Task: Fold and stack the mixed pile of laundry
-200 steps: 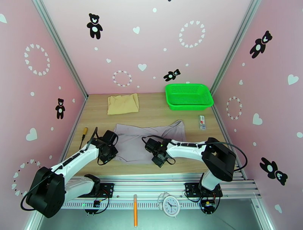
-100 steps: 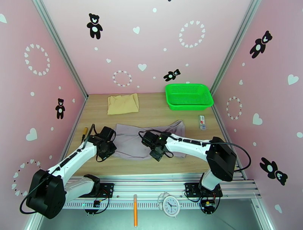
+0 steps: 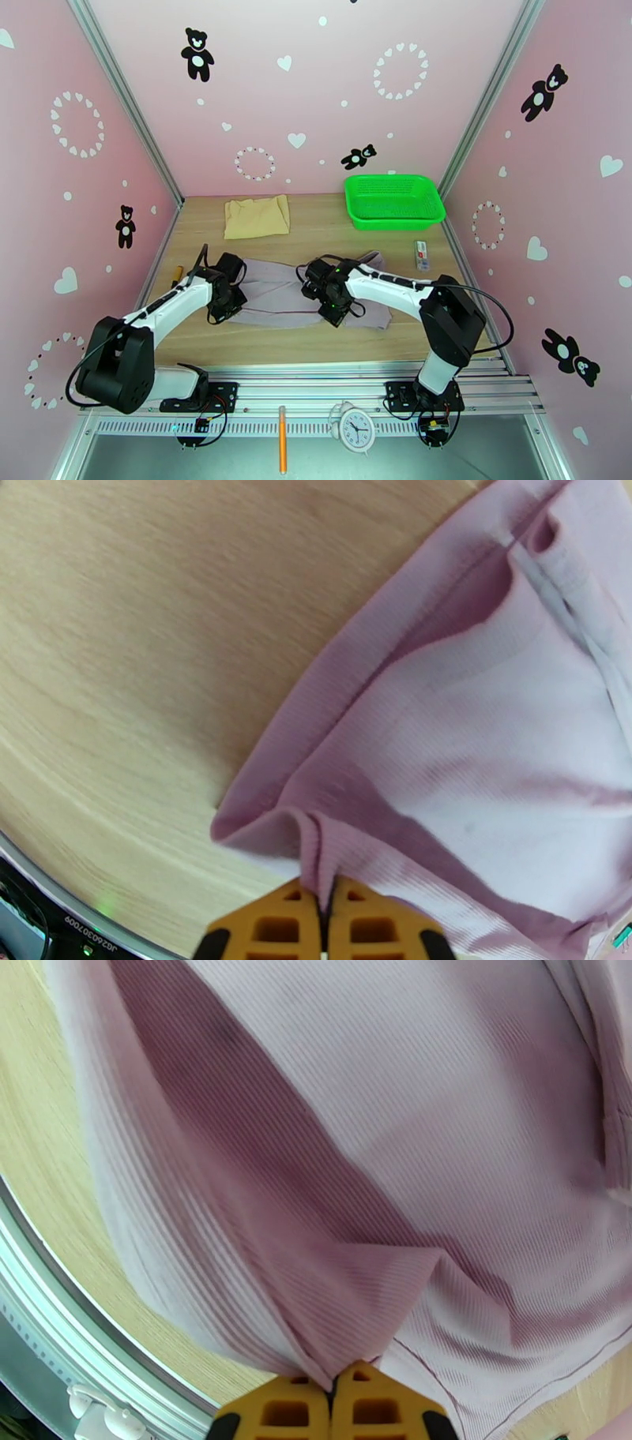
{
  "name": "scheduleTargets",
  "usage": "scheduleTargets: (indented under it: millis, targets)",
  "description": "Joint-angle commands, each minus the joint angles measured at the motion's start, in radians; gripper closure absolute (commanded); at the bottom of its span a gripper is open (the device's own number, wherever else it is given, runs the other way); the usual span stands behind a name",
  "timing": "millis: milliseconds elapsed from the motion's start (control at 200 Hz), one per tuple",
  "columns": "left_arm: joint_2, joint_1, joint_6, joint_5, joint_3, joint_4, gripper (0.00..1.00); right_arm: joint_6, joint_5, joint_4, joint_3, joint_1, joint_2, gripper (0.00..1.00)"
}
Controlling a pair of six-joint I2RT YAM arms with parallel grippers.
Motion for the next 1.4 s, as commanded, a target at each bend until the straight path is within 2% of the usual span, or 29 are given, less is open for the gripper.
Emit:
scheduleTargets:
  millis: [0, 375, 425, 535, 620, 686, 831, 866, 1111, 1306, 1396]
  targets:
    - [0.020, 0.010, 0.023, -0.036, 0.047, 0.009, 1.00, -0.025, -0.037, -0.032, 0.044, -0.013, 0.042, 1.00]
    - [0.124, 0.016, 0.038, -0.098, 0.114, -0.015, 0.99, -0.038, -0.030, -0.051, 0.076, -0.046, 0.082, 1.00]
    - [0.128, 0.016, 0.037, -0.106, 0.112, -0.021, 0.93, -0.040, -0.030, -0.053, 0.076, -0.049, 0.082, 0.99]
    - [0.119, 0.016, 0.030, -0.121, 0.101, -0.030, 0.68, -0.035, -0.020, -0.051, 0.077, -0.056, 0.074, 0.95]
    - [0.106, 0.016, 0.030, -0.135, 0.099, -0.045, 0.55, -0.030, -0.011, -0.045, 0.077, -0.066, 0.070, 0.89]
    - [0.095, 0.016, 0.028, -0.148, 0.102, -0.058, 0.49, -0.024, -0.008, -0.037, 0.082, -0.074, 0.066, 0.85]
    - [0.073, 0.016, 0.026, -0.185, 0.117, -0.090, 0.47, 0.001, 0.023, -0.011, 0.086, -0.086, 0.048, 0.73]
    - [0.071, 0.016, 0.027, -0.190, 0.119, -0.092, 0.43, 0.011, 0.034, -0.002, 0.086, -0.088, 0.045, 0.71]
    - [0.050, 0.016, 0.027, -0.185, 0.104, -0.075, 0.25, 0.091, 0.095, 0.052, 0.058, -0.089, 0.011, 0.64]
    - [-0.054, 0.017, 0.027, -0.178, 0.085, -0.114, 0.27, 0.132, 0.161, 0.056, 0.032, -0.089, -0.066, 0.63]
    - [-0.119, 0.014, 0.035, -0.146, 0.079, -0.137, 0.34, 0.130, 0.177, 0.035, 0.031, -0.089, -0.106, 0.63]
